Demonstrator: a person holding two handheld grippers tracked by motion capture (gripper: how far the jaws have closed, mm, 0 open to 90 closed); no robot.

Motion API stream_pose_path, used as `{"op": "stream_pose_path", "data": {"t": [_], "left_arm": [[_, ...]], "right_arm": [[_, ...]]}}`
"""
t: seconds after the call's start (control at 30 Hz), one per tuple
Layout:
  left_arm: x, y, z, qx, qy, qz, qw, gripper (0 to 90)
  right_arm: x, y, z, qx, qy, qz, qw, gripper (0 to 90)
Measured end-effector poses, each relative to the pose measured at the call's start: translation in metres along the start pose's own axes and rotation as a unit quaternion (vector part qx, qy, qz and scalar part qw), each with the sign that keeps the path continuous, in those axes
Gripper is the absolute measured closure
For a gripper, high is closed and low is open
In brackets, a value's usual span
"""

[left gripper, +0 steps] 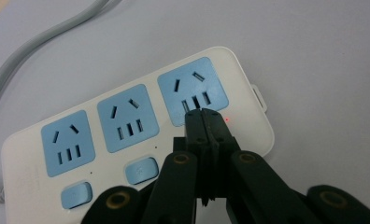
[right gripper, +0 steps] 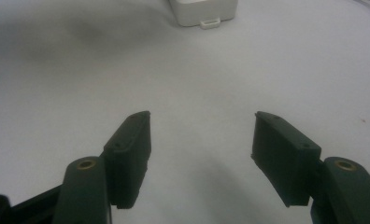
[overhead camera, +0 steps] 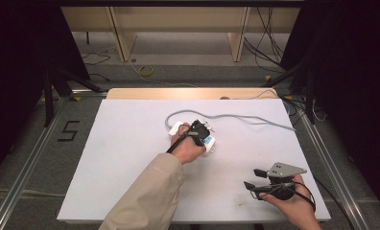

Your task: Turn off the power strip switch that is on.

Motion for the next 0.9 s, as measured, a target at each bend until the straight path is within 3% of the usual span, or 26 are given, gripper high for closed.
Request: {"op": "stream_pose_path", "data": {"t": [0.1,0.17,0.23,0.3,0.9], "left_arm": [[0.000,-0.001,0.000,-0.004,0.006,-0.006,1.0000,90.0],[0.000,-0.001,-0.001,-0.004,0.002,0.000,1.0000,90.0],[0.003,-0.001,-0.003,0.001,0.014,0.000,0.9999,90.0],[0.002,0.001,-0.004,-0.013,0.019,-0.008,0.9997,89.9],[-0.003,-0.007,-0.025,-0.011,0.046,-0.019,0.9987,85.1]], "right_arm": [[0.000,0.000,0.000,0.000,0.000,0.000,1.0000,38.2],[0.000,0.000,0.000,0.000,0.000,0.001,1.0000,38.2],[0.000,0.000,0.000,0.000,0.000,0.000,1.0000,38.2],[0.000,0.000,0.000,0.000,0.000,0.001,1.0000,38.2],[0.000,0.000,-0.001,-0.001,0.001,0.001,1.0000,38.3]]}}
Point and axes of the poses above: each handheld gripper's, and its own axes: z roughly forward along the jaws, x roughly out of its top, y roughly to its right, the point moved 9 cm from there along z, roughly forward along the jaws, and after that the axes turned 9 degrees about -x, right-handed, at the moved point
